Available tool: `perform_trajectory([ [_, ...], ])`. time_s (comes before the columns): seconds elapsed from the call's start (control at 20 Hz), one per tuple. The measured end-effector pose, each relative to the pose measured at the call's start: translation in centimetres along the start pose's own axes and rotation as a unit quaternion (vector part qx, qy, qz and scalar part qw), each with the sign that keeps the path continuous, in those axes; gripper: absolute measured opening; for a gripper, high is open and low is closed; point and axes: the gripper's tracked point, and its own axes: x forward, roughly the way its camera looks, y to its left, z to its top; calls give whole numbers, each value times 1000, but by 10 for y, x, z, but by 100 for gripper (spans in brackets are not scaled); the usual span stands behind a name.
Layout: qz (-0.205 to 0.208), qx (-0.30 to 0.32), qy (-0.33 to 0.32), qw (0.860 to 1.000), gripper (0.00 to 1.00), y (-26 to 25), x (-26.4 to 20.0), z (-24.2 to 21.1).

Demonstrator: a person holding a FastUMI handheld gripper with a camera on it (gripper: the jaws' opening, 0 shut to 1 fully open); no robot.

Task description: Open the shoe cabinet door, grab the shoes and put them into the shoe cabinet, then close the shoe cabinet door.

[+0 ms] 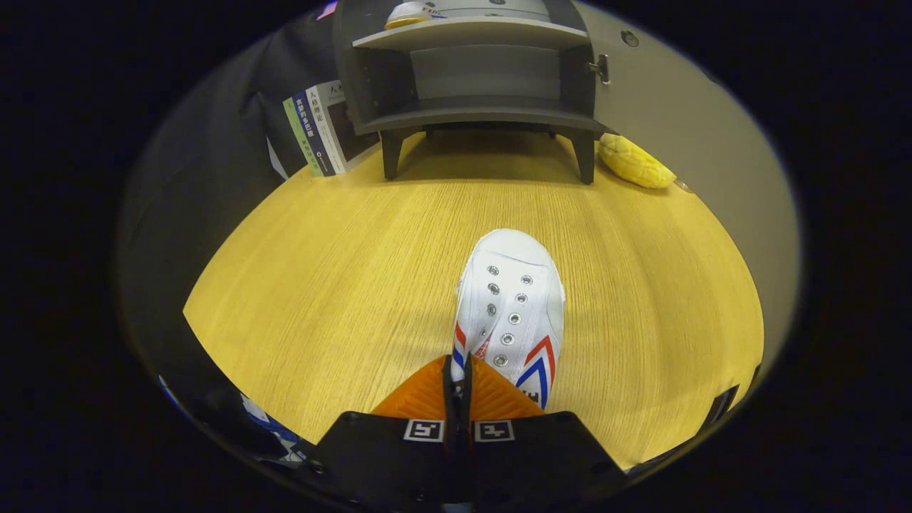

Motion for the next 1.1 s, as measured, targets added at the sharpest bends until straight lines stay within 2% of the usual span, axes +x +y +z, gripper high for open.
perform_trajectory([
  [0.4, 23, 14, -83, 996, 1, -4, -20, 60],
  [0.6, 56, 20, -115, 992, 1, 9, -41, 101],
  [1.1, 57, 4, -247, 967, 1, 19, -110, 257],
])
